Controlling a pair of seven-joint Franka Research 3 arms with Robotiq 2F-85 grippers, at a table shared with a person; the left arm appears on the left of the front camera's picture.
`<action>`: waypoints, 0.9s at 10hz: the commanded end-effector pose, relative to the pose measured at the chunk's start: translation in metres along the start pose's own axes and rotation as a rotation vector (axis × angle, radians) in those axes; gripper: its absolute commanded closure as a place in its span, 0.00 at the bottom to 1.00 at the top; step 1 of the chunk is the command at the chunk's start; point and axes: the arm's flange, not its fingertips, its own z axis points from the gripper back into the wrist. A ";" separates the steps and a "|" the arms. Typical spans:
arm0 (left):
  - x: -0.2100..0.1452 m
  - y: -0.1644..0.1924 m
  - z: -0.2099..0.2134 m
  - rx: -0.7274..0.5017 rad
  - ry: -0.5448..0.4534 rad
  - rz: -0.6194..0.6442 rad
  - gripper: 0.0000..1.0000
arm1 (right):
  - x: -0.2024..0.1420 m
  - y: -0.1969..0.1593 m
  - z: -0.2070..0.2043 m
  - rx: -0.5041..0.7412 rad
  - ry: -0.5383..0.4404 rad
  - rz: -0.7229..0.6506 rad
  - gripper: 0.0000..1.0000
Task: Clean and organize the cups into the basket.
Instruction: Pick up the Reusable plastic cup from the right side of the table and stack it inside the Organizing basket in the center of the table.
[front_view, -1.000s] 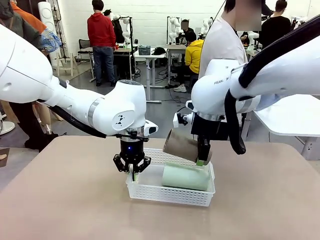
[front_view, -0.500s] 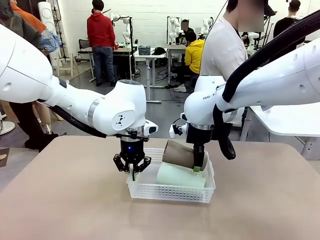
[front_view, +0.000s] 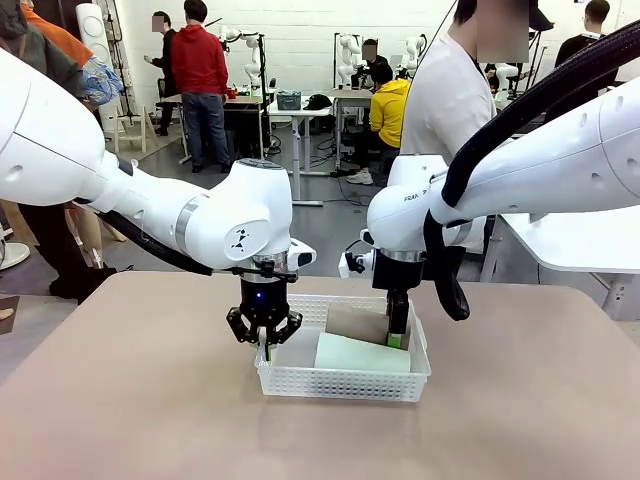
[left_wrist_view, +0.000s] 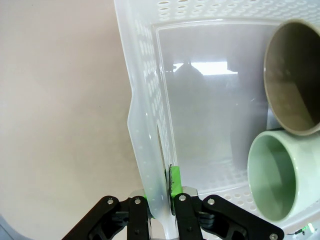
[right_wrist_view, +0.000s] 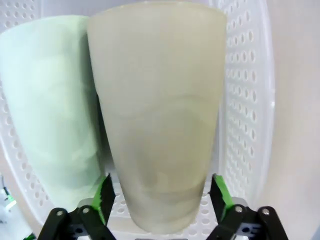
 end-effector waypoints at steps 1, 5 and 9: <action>-0.001 0.001 0.000 0.003 0.003 -0.003 1.00 | -0.001 -0.003 0.003 -0.009 0.006 -0.012 0.01; -0.001 0.001 0.000 0.003 0.003 -0.003 1.00 | -0.005 0.023 0.042 0.009 -0.120 0.030 0.00; -0.001 0.001 0.000 0.003 0.003 -0.003 1.00 | -0.080 0.102 0.147 -0.125 -0.369 0.032 0.00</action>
